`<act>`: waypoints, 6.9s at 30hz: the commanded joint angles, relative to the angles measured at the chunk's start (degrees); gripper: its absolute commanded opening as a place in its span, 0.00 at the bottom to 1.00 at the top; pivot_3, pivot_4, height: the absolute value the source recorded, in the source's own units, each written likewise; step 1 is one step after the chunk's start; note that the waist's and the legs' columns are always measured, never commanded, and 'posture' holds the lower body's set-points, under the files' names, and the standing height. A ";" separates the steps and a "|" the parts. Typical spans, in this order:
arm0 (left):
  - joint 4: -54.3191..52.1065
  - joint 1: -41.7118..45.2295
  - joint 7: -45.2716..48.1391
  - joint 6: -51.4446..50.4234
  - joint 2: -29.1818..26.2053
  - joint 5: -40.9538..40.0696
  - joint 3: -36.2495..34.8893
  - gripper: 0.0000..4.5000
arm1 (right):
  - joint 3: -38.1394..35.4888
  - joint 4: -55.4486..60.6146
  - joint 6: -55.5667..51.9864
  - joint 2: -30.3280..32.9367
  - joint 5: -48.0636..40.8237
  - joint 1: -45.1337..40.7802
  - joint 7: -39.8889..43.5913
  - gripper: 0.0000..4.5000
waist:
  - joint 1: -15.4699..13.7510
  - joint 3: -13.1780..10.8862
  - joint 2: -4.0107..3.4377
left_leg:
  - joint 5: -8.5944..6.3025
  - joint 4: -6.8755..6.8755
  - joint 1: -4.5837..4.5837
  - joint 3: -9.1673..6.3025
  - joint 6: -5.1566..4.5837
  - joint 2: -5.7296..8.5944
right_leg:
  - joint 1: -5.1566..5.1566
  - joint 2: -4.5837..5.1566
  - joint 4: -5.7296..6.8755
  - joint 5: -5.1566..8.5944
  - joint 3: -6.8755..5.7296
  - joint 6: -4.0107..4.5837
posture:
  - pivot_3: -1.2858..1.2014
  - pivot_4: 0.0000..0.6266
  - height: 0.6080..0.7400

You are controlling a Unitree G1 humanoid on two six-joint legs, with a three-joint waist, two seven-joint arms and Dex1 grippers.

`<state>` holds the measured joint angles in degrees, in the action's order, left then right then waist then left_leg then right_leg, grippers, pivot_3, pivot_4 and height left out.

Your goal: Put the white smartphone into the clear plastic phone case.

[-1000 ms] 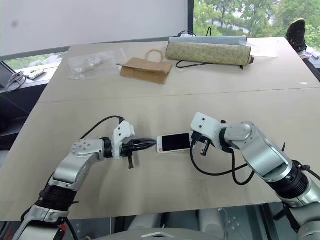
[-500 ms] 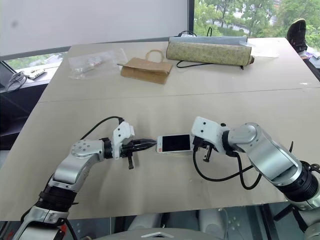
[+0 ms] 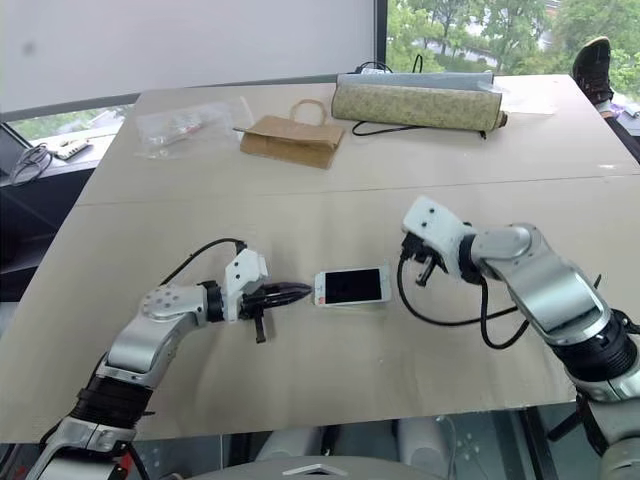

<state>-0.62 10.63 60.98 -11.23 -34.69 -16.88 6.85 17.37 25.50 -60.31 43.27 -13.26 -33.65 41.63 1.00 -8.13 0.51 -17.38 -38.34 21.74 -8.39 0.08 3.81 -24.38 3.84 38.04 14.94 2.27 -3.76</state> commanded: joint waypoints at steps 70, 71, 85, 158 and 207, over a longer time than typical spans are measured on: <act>-4.22 -3.31 -1.19 -0.08 0.13 -2.06 -0.57 0.01 | 6.40 -1.51 11.15 -14.19 -5.42 3.32 2.39 0.00 | 0.10 0.03 -0.01 | 0.00 -0.01 0.00 0.01 0.00 0.01 | 0.00 0.01 -0.01 0.00 0.02 0.00 | 0.52 0.24 1.00; -4.36 -3.30 -1.22 -0.21 0.14 -2.03 -0.56 0.01 | 6.86 -2.14 11.46 -14.65 -5.18 3.11 2.41 0.00 | 0.12 0.03 -0.01 | 0.00 0.00 0.00 0.00 0.00 0.01 | 0.00 0.01 -0.02 0.00 0.01 0.00 | 0.52 0.24 1.00; -5.77 -3.49 -1.90 -1.48 0.43 -1.87 -0.58 0.01 | 13.51 -9.45 10.65 -16.78 -0.16 1.07 2.96 0.00 | 0.26 0.04 -0.03 | 0.00 0.01 -0.02 -0.02 0.00 0.01 | 0.00 -0.01 0.01 0.00 0.01 0.00 | 0.52 0.24 1.00; -2.06 -3.53 -3.32 0.54 0.17 1.04 0.51 0.01 | 4.42 14.33 -5.99 3.45 -14.97 11.97 -0.14 0.00 | -0.33 0.53 -0.11 | -0.05 0.19 -0.75 0.01 -0.09 -0.02 | 0.73 0.00 -0.16 0.01 0.04 -0.01 | 0.52 0.24 1.00; -20.57 -6.97 -14.59 -18.29 3.96 -6.53 -6.91 0.01 | 5.25 -22.51 29.14 -5.28 12.73 -3.02 16.73 0.00 | -0.43 0.45 -0.16 | -0.04 0.25 -0.72 -0.03 -0.05 -0.06 | 0.67 -0.04 -0.19 -0.05 0.06 0.07 | 0.52 0.24 1.00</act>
<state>-18.29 2.91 46.03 -29.19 -30.53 -21.08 1.80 25.72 -0.24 -29.94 36.96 -0.33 -36.59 59.42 0.57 -7.68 0.35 -17.42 -38.09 21.05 -8.43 0.03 3.75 -23.71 3.81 37.82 14.89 2.31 -3.69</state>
